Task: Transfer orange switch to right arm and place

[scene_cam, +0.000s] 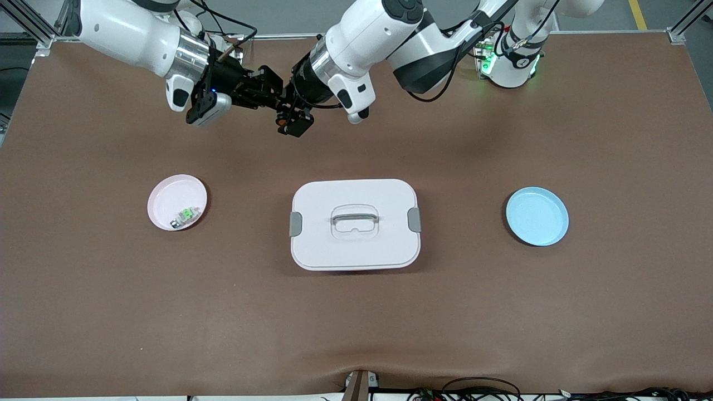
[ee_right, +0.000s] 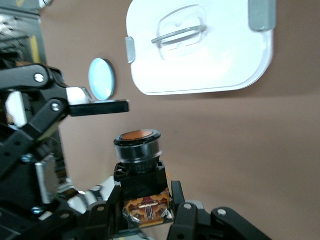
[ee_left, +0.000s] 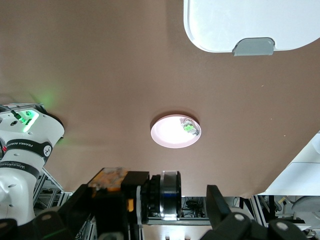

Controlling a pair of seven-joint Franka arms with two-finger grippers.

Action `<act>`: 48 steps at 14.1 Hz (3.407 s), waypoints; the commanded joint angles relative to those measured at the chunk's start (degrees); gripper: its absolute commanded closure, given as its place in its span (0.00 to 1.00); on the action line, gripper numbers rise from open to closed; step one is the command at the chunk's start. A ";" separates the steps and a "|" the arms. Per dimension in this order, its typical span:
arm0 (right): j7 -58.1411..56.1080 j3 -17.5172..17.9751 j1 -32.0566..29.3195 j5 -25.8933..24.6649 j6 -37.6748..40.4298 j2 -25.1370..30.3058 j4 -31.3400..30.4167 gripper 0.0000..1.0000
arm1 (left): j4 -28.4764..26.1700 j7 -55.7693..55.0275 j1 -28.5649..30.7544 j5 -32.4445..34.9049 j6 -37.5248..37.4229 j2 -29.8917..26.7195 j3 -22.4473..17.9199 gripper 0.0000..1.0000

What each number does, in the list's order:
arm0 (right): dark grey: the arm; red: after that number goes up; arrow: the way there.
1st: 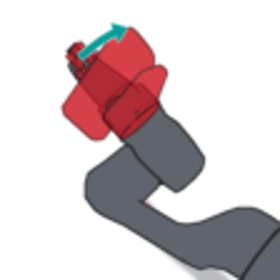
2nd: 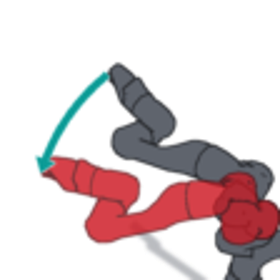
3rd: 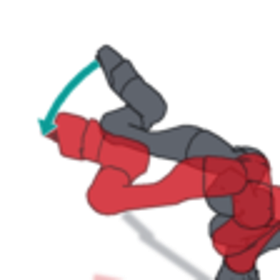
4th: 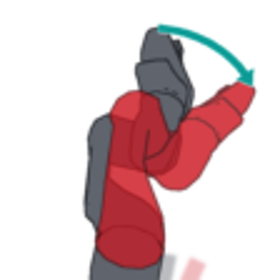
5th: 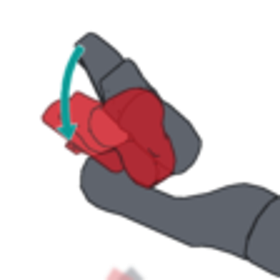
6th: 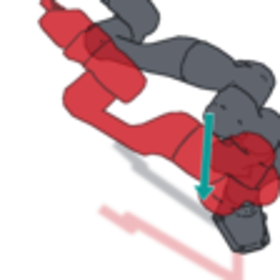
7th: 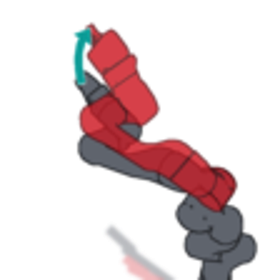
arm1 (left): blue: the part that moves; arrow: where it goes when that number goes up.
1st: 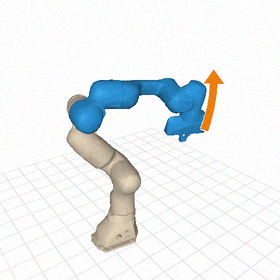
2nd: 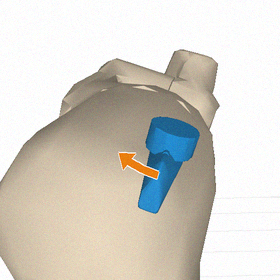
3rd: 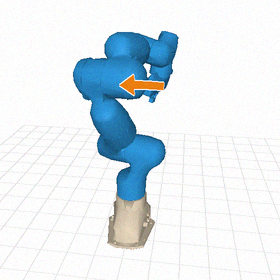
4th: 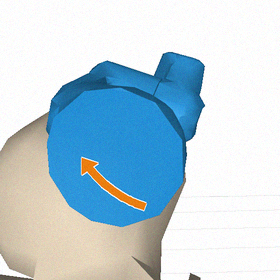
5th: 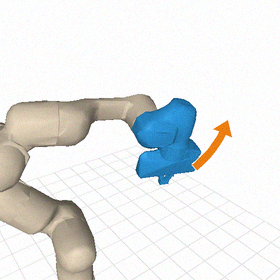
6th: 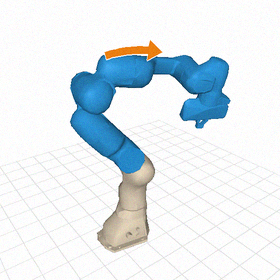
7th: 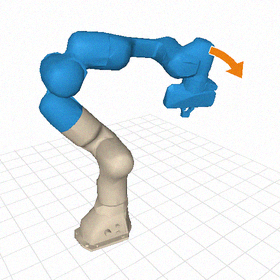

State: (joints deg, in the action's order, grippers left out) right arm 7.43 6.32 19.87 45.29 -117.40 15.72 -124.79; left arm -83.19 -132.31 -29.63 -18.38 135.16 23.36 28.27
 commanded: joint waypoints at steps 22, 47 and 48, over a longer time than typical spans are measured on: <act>-78.87 -0.52 -15.83 -47.57 5.18 -2.27 -5.98 1.00 | -1.71 47.13 24.43 14.60 -32.07 -5.78 -0.06 0.00; -97.43 -0.70 -34.73 -52.41 -47.31 -29.60 -19.79 1.00 | -17.53 124.04 54.23 16.63 -30.40 -22.65 0.03 0.00; -97.43 -0.70 -34.73 -52.41 -47.40 -29.87 -19.79 1.00 | -17.53 124.57 54.85 16.45 -30.66 -23.00 0.03 0.00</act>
State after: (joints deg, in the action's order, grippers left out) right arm -89.42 4.94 -13.87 -5.85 -164.16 -13.20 -145.36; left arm -99.06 -10.11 23.47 -1.65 103.73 2.93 28.08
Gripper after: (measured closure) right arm 0.590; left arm 0.000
